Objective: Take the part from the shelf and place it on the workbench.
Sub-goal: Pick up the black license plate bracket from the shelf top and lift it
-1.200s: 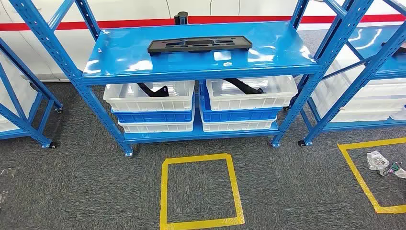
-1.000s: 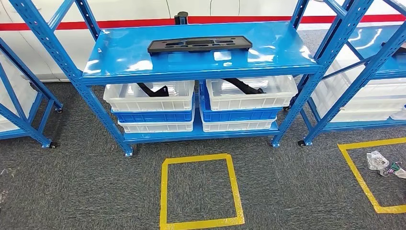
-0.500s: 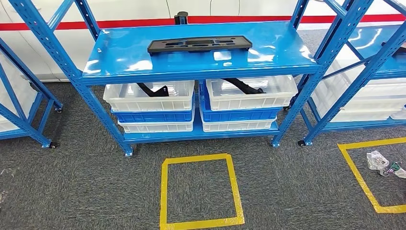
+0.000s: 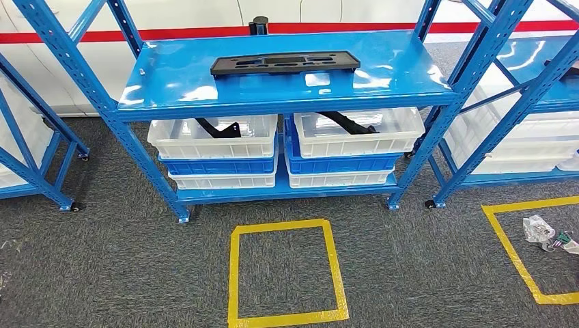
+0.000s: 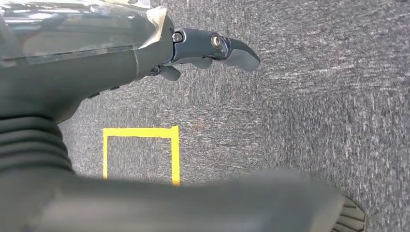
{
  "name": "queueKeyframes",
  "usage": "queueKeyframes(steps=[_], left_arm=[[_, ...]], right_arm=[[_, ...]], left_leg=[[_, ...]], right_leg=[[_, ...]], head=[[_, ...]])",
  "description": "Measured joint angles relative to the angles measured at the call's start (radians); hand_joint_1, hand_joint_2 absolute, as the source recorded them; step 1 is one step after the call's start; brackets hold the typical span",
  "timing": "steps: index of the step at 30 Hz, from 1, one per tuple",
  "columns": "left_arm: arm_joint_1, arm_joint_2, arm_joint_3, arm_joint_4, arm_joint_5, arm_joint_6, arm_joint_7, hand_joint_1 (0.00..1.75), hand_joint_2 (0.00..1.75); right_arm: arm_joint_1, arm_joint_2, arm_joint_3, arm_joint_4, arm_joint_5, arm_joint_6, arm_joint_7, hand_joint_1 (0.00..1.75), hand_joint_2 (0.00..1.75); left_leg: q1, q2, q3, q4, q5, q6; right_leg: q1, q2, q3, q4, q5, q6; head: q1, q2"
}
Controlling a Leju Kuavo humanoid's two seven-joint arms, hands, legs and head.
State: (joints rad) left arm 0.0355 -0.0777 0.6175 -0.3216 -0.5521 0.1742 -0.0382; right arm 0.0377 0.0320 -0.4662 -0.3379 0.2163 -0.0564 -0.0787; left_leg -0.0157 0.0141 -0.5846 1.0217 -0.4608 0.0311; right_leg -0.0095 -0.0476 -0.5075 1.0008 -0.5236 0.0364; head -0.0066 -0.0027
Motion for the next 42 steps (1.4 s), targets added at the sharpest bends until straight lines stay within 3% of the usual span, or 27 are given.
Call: queueKeyframes(steps=[12, 22, 31, 42], left_arm=[[-0.045, -0.034, 0.240, 0.038, -0.170, 0.036, -0.020, 0.00, 0.00], [-0.068, -0.050, 0.378, 0.057, -0.271, 0.052, -0.032, 0.00, 0.00], [-0.086, -0.061, 0.469, 0.070, -0.332, 0.067, -0.043, 0.00, 0.00], [-0.096, -0.071, 0.545, 0.079, -0.384, 0.078, -0.053, 0.00, 0.00]], right_arm=[[-0.049, 0.000, -0.307, 0.027, -0.069, 0.065, -0.103, 0.00, 0.00], [-0.095, -0.025, -0.515, 0.019, -0.225, 0.288, -0.201, 0.00, 0.00], [-0.114, -0.009, -0.559, -0.147, -0.443, 0.451, -0.265, 0.00, 0.00], [-0.107, 0.065, -0.532, -0.482, -0.610, 0.574, -0.336, 0.00, 0.00]], left_leg=[[0.000, 0.000, 0.000, 0.000, 0.000, 0.000], [0.000, 0.000, 0.000, 0.000, 0.000, 0.000], [0.000, 0.000, 0.000, 0.000, 0.000, 0.000], [0.000, 0.000, 0.000, 0.000, 0.000, 0.000]], right_leg=[[0.000, 0.000, 0.000, 0.000, 0.000, 0.000], [0.000, 0.000, 0.000, 0.000, 0.000, 0.000], [0.000, 0.000, 0.001, 0.000, 0.000, 0.000], [0.000, 0.000, 0.001, 0.000, 0.000, 0.000]], head=[[0.000, 0.000], [0.000, 0.000], [0.000, 0.000], [0.000, 0.000]])
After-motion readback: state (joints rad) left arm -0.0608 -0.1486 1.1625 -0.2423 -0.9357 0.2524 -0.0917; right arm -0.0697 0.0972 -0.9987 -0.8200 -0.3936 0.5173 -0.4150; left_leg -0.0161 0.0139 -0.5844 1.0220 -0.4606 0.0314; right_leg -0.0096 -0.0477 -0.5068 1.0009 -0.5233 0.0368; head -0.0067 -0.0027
